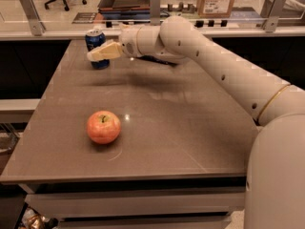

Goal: Knock pepsi can over

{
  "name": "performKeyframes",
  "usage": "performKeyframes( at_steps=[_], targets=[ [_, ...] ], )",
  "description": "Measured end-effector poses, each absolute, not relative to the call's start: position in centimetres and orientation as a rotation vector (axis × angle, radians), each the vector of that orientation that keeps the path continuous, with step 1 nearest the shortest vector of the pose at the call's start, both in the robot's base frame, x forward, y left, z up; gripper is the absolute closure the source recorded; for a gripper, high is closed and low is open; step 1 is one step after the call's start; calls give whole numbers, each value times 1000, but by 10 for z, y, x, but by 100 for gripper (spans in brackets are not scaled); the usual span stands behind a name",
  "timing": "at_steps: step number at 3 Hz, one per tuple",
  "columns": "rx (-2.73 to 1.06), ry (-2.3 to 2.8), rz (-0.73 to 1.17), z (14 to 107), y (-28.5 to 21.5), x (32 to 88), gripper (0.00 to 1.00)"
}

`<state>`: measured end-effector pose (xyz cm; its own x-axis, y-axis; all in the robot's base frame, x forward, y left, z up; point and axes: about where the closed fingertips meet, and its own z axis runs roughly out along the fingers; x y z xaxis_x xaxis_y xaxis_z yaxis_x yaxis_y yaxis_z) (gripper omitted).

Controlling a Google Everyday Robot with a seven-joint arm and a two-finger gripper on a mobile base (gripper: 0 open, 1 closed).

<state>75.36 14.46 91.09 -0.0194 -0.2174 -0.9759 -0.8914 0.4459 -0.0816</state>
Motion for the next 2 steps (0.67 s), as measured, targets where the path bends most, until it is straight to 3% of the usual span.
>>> performKeyframes(
  at_steps=[1,2],
  targets=[
    [-1000,1507,762,903,159,758,0],
    [-984,1491,793,898,168,763,9]
  ],
)
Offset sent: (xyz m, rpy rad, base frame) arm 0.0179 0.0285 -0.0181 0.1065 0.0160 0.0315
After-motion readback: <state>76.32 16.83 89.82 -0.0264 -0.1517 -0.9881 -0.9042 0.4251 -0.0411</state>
